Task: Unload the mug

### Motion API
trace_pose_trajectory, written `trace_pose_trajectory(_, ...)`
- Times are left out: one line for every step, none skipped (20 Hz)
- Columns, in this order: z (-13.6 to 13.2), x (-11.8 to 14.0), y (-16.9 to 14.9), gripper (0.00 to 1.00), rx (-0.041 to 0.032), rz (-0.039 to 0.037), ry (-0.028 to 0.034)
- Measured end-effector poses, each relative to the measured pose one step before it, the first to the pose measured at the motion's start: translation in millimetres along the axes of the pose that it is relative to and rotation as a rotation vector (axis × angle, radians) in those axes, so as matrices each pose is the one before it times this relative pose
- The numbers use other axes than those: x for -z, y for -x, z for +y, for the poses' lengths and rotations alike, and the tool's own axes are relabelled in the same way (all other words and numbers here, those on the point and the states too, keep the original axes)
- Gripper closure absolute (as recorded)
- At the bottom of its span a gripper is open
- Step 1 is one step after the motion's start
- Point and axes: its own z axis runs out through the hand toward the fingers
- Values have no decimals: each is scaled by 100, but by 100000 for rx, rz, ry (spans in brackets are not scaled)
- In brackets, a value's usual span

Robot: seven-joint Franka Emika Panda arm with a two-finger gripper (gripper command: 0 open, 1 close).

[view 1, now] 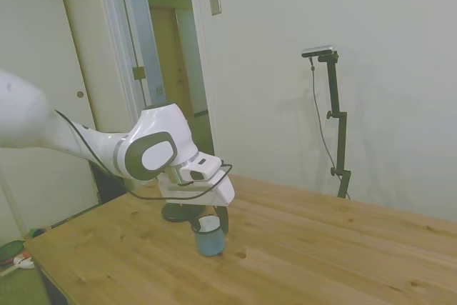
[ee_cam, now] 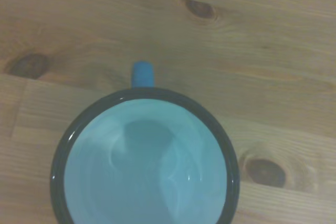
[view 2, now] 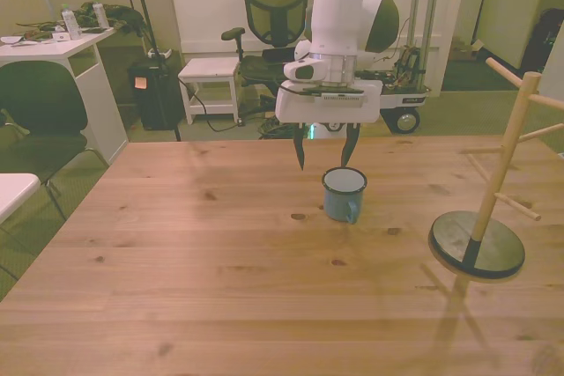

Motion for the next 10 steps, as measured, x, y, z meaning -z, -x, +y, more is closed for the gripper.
trace_pose_trajectory(325, 401, 534, 0, 641, 135, -487)
trace_pose_trajectory(313, 387, 595, 0, 589, 123, -557)
trace_pose_trajectory(262, 371, 618, 0, 473, 155, -446)
trace_pose_trajectory(207, 286, 609, 0, 501, 88, -250)
trace_pose_trajectory(130, 192, 556, 0, 469, 9, -67)
trace_pose_trajectory(66, 101, 463, 0, 357, -42, 29)
trace_pose_trajectory(48, -20, 401, 0, 295, -175, 161)
trace_pose_trajectory(64, -52, 345, 0, 213, -163, 195)
trace_pose_trajectory(76, -98, 294, 0, 208, -235, 216)
trace_pose_trajectory(99, -48, 287, 0, 258, -117, 157)
